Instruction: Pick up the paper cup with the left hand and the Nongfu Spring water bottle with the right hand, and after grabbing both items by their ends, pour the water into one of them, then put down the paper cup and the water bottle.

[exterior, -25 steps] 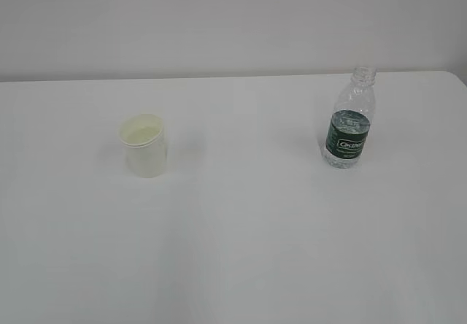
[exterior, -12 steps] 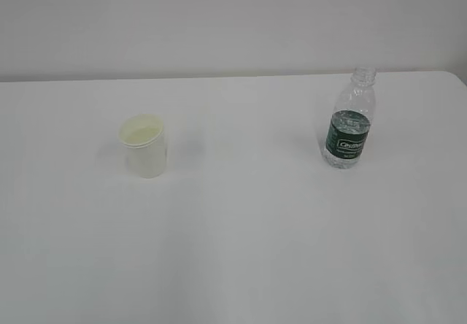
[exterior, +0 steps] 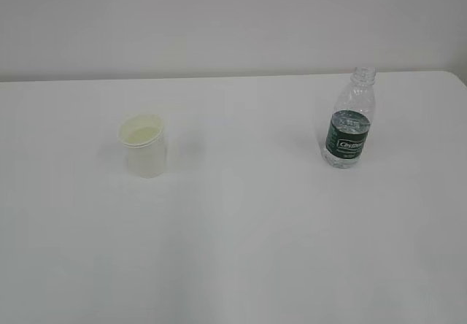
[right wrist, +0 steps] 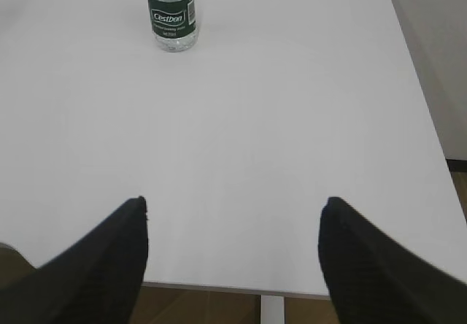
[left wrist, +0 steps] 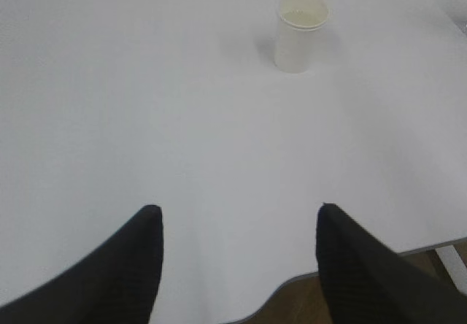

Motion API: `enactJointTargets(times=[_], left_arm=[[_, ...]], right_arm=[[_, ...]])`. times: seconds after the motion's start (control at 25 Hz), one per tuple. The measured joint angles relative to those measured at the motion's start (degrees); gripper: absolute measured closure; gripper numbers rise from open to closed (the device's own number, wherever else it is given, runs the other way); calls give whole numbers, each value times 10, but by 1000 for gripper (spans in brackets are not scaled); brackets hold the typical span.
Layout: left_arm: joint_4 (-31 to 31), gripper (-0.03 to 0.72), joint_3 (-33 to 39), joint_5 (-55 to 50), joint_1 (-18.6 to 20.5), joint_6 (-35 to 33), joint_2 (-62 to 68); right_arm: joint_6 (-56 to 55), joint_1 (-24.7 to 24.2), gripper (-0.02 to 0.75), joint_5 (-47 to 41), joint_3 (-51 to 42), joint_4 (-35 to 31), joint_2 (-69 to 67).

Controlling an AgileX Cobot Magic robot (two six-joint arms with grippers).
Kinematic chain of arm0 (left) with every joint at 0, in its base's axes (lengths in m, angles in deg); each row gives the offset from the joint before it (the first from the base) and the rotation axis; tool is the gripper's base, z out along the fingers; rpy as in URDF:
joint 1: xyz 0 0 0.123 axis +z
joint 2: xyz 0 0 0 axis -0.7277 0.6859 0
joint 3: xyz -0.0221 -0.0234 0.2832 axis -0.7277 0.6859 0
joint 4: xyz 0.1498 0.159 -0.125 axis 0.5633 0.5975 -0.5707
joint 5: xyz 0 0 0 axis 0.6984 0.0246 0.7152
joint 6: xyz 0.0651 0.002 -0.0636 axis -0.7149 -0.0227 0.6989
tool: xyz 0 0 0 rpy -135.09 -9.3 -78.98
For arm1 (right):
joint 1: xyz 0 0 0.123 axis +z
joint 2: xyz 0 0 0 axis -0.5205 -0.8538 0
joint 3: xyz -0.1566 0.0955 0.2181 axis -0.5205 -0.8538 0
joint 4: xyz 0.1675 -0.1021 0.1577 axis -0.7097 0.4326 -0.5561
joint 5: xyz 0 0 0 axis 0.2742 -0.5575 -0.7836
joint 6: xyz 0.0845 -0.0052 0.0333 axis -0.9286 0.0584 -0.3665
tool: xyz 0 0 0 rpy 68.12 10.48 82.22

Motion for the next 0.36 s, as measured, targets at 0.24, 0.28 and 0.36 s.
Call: enactJointTargets(times=[0.24,0.28,0.36], left_arm=[[0,224,0,0,0,0,0],[0,227,0,0,0,0,0],[0,234,0,0,0,0,0]], right_arm=[[0,0,186,0,0,0,0],[0,0,186,0,0,0,0],[0,0,186,0,0,0,0]])
